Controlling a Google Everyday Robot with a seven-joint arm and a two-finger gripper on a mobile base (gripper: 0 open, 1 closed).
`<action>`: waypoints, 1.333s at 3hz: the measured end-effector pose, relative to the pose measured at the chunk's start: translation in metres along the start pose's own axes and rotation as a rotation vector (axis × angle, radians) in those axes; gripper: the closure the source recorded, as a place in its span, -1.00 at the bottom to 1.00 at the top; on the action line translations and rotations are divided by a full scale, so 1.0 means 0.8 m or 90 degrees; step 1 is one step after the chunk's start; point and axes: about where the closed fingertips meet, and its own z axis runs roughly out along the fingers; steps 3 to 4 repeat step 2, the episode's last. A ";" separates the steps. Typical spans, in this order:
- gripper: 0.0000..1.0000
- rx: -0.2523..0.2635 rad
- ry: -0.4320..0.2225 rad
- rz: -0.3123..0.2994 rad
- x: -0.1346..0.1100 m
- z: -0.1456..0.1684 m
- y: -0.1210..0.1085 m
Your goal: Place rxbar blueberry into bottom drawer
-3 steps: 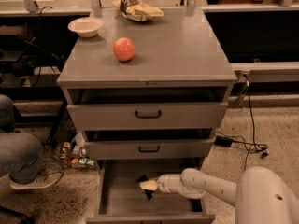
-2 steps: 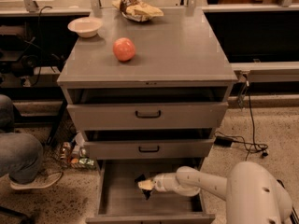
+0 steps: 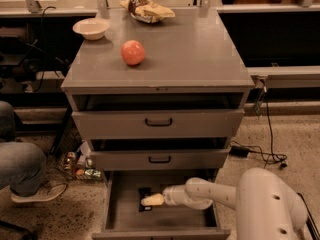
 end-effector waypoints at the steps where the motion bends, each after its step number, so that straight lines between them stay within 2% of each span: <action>1: -1.00 0.035 0.001 0.020 0.015 -0.022 -0.012; 2: -1.00 0.092 -0.031 0.059 0.030 -0.082 -0.033; 4: -1.00 0.092 -0.031 0.059 0.030 -0.082 -0.033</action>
Offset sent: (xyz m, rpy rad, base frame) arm -0.0532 -0.1714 0.0347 -0.1188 0.0036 -0.3730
